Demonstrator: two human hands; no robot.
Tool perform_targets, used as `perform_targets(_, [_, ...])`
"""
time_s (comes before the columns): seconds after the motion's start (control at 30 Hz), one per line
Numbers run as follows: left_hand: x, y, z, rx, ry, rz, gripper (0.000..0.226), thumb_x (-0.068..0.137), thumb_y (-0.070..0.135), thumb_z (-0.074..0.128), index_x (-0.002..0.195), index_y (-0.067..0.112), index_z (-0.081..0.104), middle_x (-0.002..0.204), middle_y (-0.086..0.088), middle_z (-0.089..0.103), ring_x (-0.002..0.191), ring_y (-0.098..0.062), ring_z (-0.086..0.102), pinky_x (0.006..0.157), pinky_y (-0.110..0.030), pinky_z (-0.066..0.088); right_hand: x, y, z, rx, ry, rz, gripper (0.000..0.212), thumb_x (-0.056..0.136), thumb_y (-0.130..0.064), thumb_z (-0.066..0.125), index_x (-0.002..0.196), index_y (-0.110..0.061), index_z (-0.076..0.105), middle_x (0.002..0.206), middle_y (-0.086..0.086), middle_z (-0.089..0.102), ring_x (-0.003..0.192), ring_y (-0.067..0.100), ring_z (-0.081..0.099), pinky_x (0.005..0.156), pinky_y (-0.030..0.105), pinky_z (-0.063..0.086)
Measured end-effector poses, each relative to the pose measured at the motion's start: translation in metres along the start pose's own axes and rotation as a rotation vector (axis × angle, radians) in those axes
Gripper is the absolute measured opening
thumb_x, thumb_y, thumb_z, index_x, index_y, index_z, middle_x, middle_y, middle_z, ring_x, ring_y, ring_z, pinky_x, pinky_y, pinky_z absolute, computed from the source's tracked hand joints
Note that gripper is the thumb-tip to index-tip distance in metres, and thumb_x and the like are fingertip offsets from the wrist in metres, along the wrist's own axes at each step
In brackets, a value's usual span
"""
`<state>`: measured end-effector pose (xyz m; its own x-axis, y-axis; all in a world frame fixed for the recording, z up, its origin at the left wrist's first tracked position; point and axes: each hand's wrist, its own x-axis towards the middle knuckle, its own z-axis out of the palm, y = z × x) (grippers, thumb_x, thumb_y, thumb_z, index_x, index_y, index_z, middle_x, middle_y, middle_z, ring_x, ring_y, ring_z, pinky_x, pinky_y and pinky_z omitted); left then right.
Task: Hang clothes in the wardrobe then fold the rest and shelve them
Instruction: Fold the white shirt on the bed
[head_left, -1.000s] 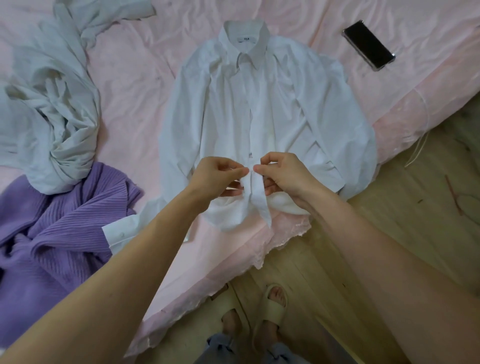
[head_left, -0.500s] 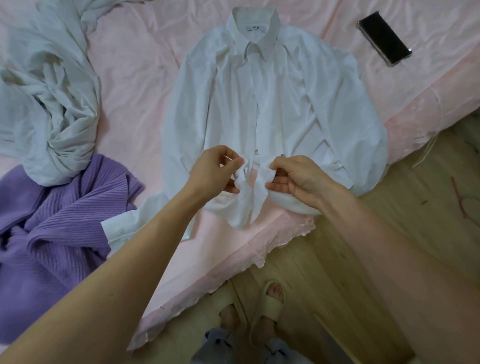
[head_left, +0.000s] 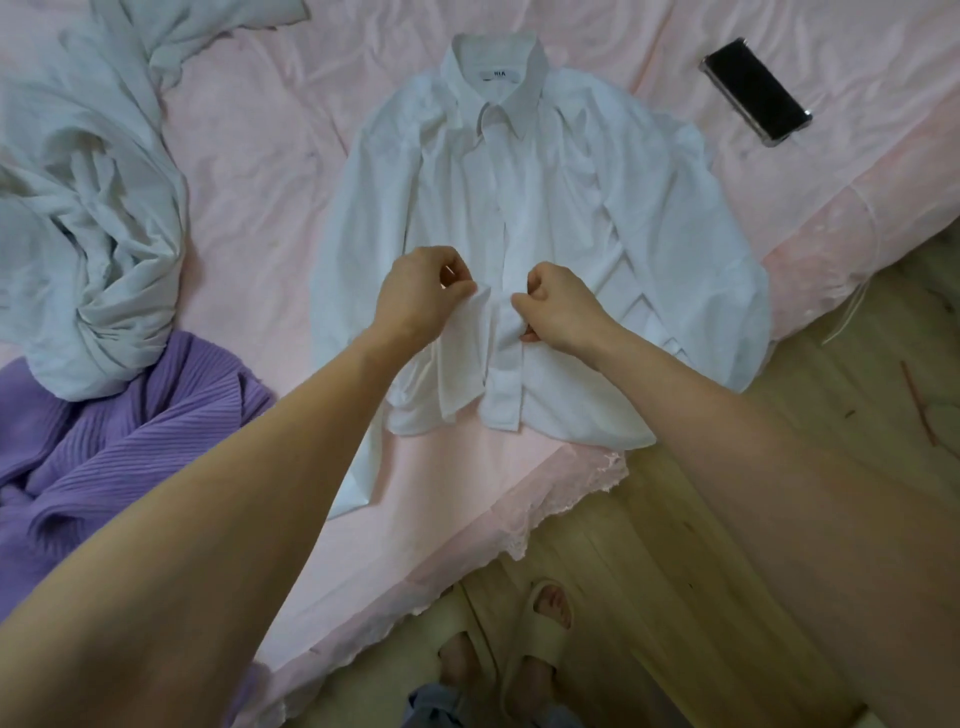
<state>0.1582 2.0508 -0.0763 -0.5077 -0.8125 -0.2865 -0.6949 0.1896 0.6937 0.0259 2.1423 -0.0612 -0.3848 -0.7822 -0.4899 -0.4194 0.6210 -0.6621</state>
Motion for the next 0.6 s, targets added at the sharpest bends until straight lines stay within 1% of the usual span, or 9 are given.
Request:
perform_targets(0.07, [0.004,-0.007,-0.001,-0.008,-0.001,-0.035,0.008,0.085,0.023,0.066,0.082,0.015,0.068,0.086,-0.001,0.068,0.08,-0.02,0.066,0.072,-0.035,0.056,0.007,0.0,0.007,-0.011,0.047,-0.011,0.008,0.092,-0.016,0.05,0.087,-0.01,0.047,0.073,0.005,0.052,0.083,0.032,0.062,0.083,0.049,0.053])
perform_targets(0.17, [0.002,-0.012,0.0,-0.198,-0.047,-0.127,0.009,0.084,0.016,0.069,0.081,0.008,0.069,0.079,-0.005,0.068,0.073,-0.023,0.068,0.072,-0.04,0.06,0.012,-0.005,0.016,0.2,0.093,0.036,0.008,0.089,-0.011,0.058,0.084,-0.007,0.054,0.071,0.004,0.053,0.071,0.024,0.061,0.06,0.027,0.056])
perform_targets(0.23, [-0.003,-0.011,0.001,-0.333,-0.091,-0.186,0.009,0.084,0.012,0.069,0.084,0.003,0.07,0.077,-0.006,0.066,0.073,-0.02,0.066,0.071,-0.035,0.061,0.011,-0.006,0.018,0.315,0.112,0.052,0.007,0.087,-0.005,0.061,0.081,-0.005,0.058,0.071,0.006,0.055,0.063,0.019,0.059,0.054,0.02,0.054])
perform_targets(0.33, [-0.013,-0.009,0.001,-0.508,-0.11,-0.274,0.01,0.083,0.011,0.072,0.087,0.002,0.073,0.078,-0.007,0.067,0.071,-0.014,0.062,0.061,-0.019,0.056,0.008,-0.004,0.016,0.422,0.142,0.056,0.013,0.084,0.001,0.064,0.074,-0.006,0.059,0.068,0.001,0.055,0.062,0.015,0.062,0.066,0.024,0.059])
perform_targets(0.4, [-0.02,-0.009,0.004,-0.624,-0.084,-0.345,0.008,0.081,0.01,0.075,0.085,0.003,0.073,0.077,-0.007,0.069,0.068,-0.012,0.063,0.059,-0.016,0.053,0.002,-0.002,0.014,0.439,0.141,0.045,0.018,0.082,0.004,0.065,0.068,-0.004,0.059,0.064,0.0,0.051,0.062,0.011,0.062,0.068,0.022,0.058])
perform_targets(0.47, [-0.024,-0.009,0.008,-0.757,-0.069,-0.396,0.008,0.079,0.005,0.076,0.085,0.0,0.073,0.078,-0.01,0.069,0.07,-0.014,0.066,0.066,-0.018,0.056,-0.003,-0.001,0.014,0.386,0.135,0.034,0.026,0.081,0.004,0.065,0.06,-0.006,0.055,0.06,0.0,0.047,0.06,0.007,0.057,0.064,0.017,0.054])
perform_targets(0.53, [-0.028,-0.007,0.012,-0.822,-0.082,-0.417,0.012,0.081,0.003,0.074,0.091,-0.003,0.072,0.083,-0.014,0.07,0.075,-0.017,0.068,0.075,-0.022,0.058,-0.005,0.0,0.017,0.311,0.154,0.038,0.027,0.079,-0.001,0.066,0.055,-0.007,0.053,0.057,0.0,0.048,0.059,0.012,0.057,0.065,0.027,0.055])
perform_targets(0.57, [-0.029,-0.006,0.012,-0.835,-0.083,-0.423,0.014,0.082,0.004,0.074,0.093,-0.003,0.072,0.086,-0.015,0.071,0.077,-0.017,0.069,0.079,-0.023,0.057,-0.003,0.0,0.018,0.275,0.177,0.044,0.023,0.078,-0.005,0.067,0.058,-0.004,0.056,0.059,0.003,0.052,0.062,0.02,0.06,0.071,0.036,0.054])
perform_targets(0.6, [-0.031,-0.005,0.012,-0.85,-0.08,-0.431,0.014,0.082,0.005,0.073,0.094,-0.003,0.072,0.087,-0.014,0.071,0.078,-0.017,0.07,0.081,-0.024,0.057,-0.002,0.0,0.017,0.229,0.208,0.046,0.017,0.078,-0.009,0.067,0.065,0.0,0.06,0.063,0.007,0.058,0.069,0.026,0.063,0.074,0.038,0.054])
